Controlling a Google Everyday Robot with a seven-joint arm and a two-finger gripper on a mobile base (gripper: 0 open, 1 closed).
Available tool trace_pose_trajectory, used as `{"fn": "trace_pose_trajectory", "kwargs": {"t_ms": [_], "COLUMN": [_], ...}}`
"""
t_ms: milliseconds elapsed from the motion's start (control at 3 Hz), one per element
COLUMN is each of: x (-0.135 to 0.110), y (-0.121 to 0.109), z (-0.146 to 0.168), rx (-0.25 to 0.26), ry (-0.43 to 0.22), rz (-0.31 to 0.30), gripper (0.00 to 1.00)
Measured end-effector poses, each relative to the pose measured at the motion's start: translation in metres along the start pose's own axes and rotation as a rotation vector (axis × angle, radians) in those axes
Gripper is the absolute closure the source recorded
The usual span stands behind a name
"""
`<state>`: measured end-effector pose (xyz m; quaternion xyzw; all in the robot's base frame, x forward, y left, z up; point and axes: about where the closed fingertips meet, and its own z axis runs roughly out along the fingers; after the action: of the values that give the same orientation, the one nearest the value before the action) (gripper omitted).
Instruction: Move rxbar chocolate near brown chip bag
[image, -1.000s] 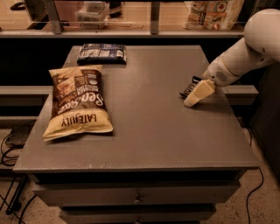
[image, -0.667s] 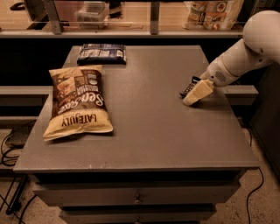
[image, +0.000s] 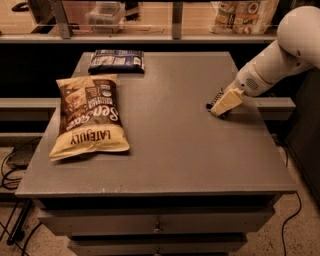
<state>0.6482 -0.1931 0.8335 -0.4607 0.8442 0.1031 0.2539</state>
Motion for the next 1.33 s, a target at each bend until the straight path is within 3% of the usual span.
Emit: {"fn": "trace_pose_trajectory", "kwargs": {"t_ms": [333,667,1000,1333], "x": [-0.031,-0.09,-0.128,-0.13], "y": [0.015,0.044,0.072,0.074], "z": [-0.025,-0.071,-0.109,-0.109], "rx": [0.031,0.041,0.05,0.049], "ry": [-0.048,-0.181,-0.272,-0.275], "rz": [-0.095,-0.266,-0.397,-0.41], "gripper": [1.0,1.0,1.0,1.0]}}
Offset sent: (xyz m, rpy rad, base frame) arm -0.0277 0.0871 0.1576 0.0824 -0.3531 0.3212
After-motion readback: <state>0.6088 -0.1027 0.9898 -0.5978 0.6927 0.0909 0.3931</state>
